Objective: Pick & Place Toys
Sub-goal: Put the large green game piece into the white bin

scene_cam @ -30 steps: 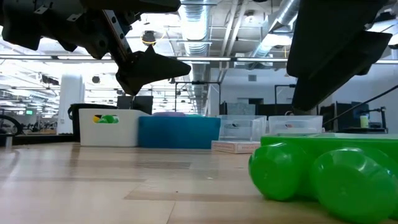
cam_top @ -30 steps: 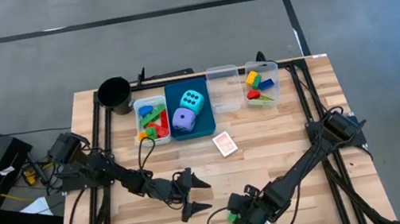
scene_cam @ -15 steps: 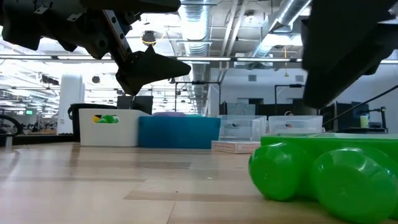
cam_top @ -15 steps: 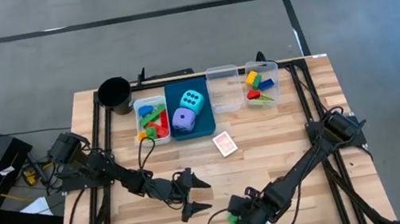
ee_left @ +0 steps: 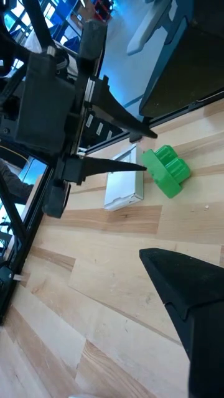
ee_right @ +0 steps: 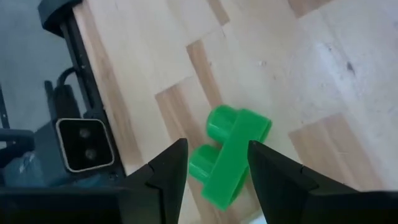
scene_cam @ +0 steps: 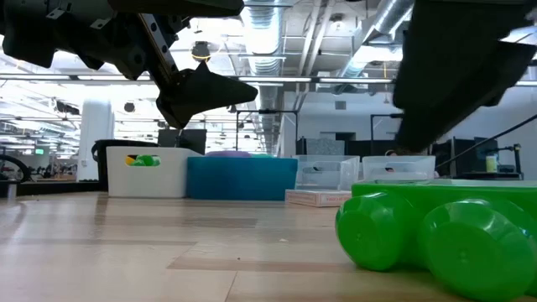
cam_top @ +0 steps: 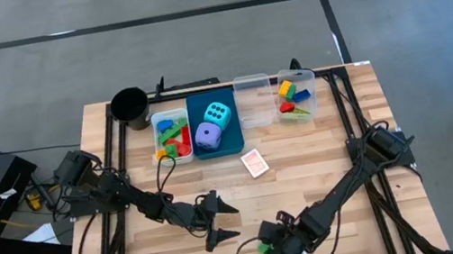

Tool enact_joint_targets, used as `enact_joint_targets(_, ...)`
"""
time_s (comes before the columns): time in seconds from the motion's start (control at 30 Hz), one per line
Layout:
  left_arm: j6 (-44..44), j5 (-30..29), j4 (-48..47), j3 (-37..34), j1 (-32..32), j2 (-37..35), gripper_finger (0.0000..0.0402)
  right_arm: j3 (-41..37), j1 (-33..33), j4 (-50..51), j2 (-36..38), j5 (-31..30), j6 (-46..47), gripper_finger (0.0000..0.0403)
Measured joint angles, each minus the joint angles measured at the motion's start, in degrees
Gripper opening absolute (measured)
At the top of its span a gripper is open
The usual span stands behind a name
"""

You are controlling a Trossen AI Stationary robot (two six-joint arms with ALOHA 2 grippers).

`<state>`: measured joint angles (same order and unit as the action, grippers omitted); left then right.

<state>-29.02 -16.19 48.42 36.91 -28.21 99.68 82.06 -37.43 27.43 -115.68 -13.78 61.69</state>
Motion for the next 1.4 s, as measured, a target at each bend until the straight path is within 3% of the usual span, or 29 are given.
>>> enact_joint_targets(0.2,0.0,0.0,0.0,0.0,0.0,0.0,0.0356,-0.1,0.8,0.1,-3.1,0.8,0.8,0.0165)
enact_joint_targets(0.43,0.0,0.1,-1.0,0.0,0.0,0.0,0.0356,0.2,2.7,-2.7,-6.1,7.7,1.7,0.0158)
enact_joint_targets(0.53,0.0,0.1,-1.4,0.0,0.0,0.0,0.0356,0.3,3.3,-2.9,-5.9,9.1,1.6,0.0117)
enact_joint_targets(0.67,0.0,0.1,-1.6,0.0,0.0,0.0,0.0356,2.3,3.0,-1.7,-5.9,9.5,-2.8,0.0025)
enact_joint_targets(0.83,0.0,0.1,-1.8,0.0,0.0,0.0,0.0356,8.1,2.9,4.2,-6.5,9.1,-8.9,0.0028)
enact_joint_targets(1.07,0.0,0.1,-1.8,0.0,0.0,0.0,0.0356,19.4,3.0,16.7,-6.3,5.2,-16.6,0.0012)
enact_joint_targets(1.2,0.0,0.1,-2.2,0.0,0.0,0.0,0.0356,25.6,3.0,26.8,-6.2,-0.4,-17.3,0.0023)
enact_joint_targets(1.4,0.0,0.1,-1.2,0.0,0.8,-0.5,0.0356,31.3,3.0,37.5,-6.2,-8.9,-17.1,0.0008)
